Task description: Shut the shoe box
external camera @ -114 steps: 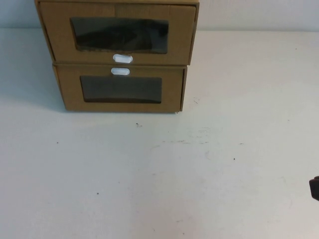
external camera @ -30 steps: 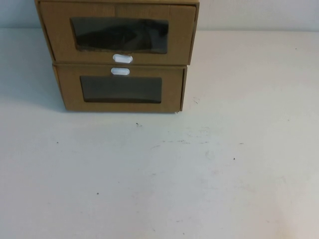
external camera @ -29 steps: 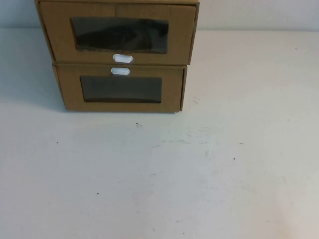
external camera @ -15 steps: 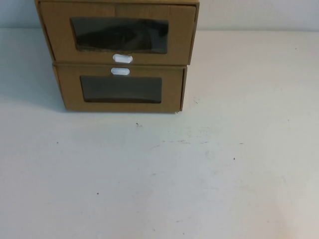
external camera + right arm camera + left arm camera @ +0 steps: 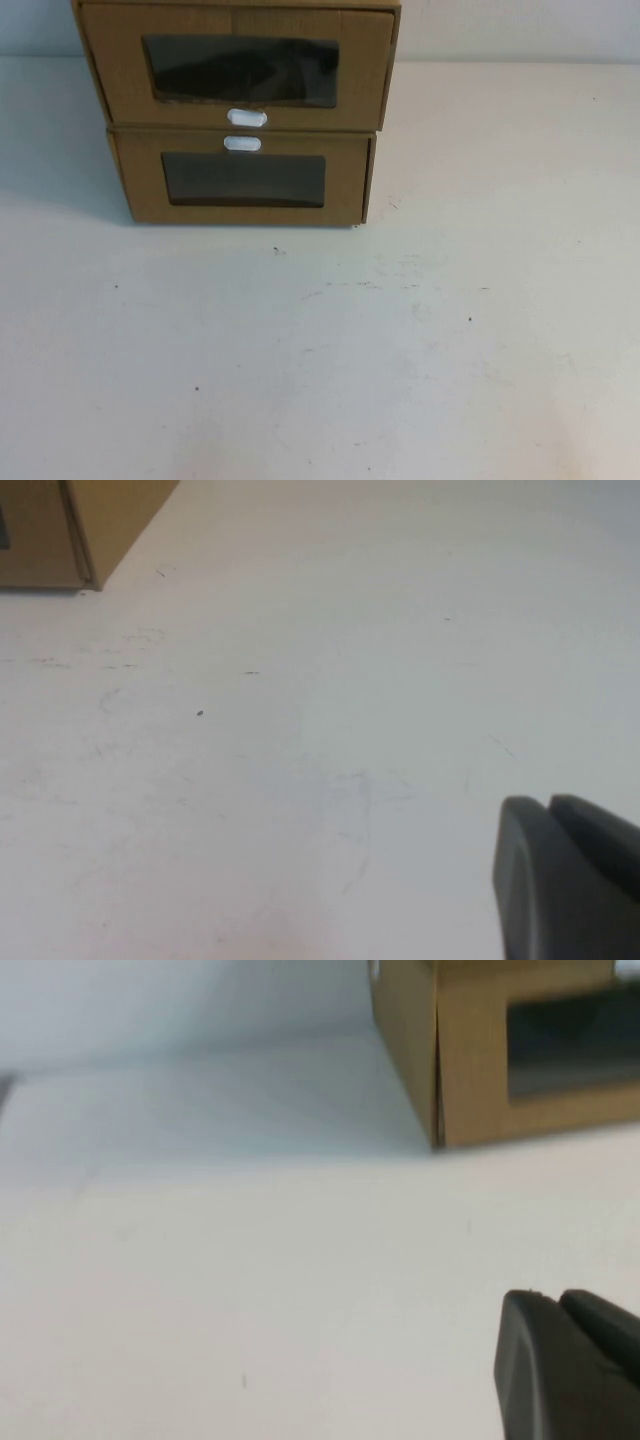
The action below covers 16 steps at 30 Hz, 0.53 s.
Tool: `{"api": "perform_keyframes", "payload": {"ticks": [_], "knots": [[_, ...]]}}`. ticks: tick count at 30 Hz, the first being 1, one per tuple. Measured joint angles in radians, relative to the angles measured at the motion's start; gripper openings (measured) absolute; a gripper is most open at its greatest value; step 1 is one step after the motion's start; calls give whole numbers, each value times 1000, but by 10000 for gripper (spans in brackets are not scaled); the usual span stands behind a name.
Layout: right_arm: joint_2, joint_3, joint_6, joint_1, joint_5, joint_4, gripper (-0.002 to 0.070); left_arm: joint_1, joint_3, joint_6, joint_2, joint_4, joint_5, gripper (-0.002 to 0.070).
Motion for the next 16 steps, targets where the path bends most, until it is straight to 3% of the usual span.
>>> {"api": "perform_keyframes", "payload": {"ticks": [4,16], "knots": [[0,0,0,0,2,0,-11,0,0,-27,0,40,110,-2],[0,0,0,0,2,2,-11,0,0,-36,0,48,114,-2]]}}
